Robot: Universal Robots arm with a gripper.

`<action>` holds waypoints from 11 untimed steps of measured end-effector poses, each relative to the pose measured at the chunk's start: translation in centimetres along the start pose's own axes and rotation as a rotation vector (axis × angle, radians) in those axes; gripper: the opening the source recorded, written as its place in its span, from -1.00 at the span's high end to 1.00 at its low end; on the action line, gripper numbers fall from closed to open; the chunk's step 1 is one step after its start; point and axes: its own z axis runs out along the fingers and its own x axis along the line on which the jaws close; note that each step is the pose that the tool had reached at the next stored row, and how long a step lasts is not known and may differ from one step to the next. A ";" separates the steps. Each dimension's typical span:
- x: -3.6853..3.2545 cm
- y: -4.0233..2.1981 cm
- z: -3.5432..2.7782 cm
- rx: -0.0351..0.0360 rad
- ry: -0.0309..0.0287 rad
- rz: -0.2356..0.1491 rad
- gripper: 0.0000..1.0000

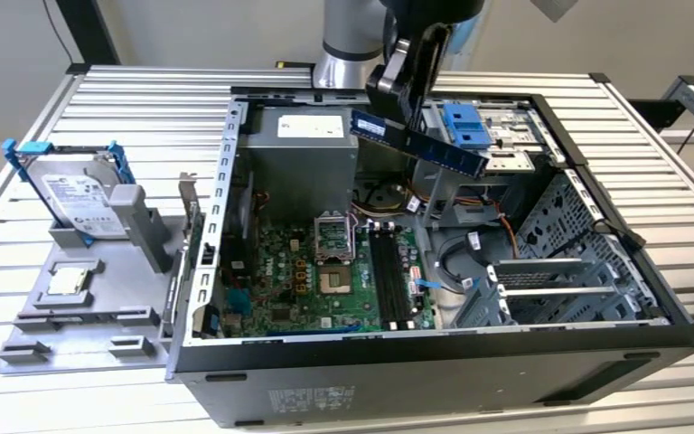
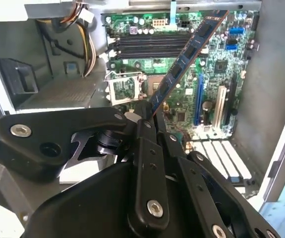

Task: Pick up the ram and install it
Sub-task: 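Insert the ram into the slot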

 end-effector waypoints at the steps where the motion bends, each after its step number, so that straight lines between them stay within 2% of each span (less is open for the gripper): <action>1: 0.00 0.00 0.00 0.0003 0.0000 0.017 1.00; 11: 0.00 0.00 0.00 0.0025 -0.0009 0.171 1.00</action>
